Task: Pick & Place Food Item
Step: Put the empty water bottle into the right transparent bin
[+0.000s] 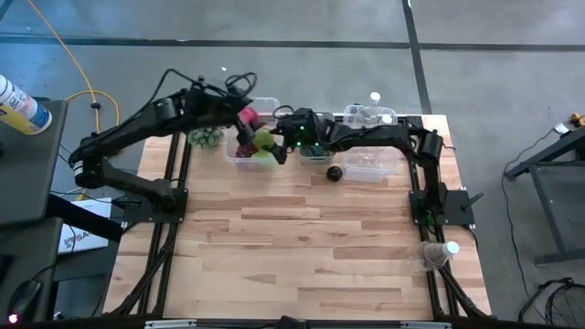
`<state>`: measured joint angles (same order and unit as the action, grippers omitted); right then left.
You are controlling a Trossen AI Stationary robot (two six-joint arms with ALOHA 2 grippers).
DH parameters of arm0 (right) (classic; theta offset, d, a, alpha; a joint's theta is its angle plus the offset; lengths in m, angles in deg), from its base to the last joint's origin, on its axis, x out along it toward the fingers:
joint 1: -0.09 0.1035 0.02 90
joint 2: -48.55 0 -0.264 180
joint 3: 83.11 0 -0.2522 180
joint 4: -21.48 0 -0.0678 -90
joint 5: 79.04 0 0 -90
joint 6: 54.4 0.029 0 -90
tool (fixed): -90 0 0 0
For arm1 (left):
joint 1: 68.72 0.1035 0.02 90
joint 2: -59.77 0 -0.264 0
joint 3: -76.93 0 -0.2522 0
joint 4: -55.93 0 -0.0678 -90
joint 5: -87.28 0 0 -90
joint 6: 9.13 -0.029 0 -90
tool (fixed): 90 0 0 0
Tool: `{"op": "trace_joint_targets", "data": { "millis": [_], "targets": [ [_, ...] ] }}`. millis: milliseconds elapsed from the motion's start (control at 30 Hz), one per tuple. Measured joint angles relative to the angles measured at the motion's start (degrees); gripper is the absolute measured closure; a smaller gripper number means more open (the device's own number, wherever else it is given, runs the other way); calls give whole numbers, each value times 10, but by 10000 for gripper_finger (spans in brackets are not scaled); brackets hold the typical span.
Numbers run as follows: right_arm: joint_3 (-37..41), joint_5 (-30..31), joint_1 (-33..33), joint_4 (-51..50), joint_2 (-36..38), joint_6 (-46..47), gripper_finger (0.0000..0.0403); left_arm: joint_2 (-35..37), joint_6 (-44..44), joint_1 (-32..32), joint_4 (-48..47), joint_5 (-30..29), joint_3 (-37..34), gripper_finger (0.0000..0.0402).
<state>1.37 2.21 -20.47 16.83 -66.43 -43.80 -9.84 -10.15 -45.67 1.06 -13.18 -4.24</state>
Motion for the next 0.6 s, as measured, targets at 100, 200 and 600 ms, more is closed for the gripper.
{"op": "trace_joint_targets", "data": {
  "millis": [100,200,600],
  "targets": [
    [1,-26,0,-6,12,16,69,21,-3,-4,1,5,-3,30],
    [1,-30,4,1,28,2,69,43,-3,-4,0,6,-1,30],
    [-43,-167,-3,-33,197,-63,69,76,14,-11,-14,31,-3,29]
  ]
}}
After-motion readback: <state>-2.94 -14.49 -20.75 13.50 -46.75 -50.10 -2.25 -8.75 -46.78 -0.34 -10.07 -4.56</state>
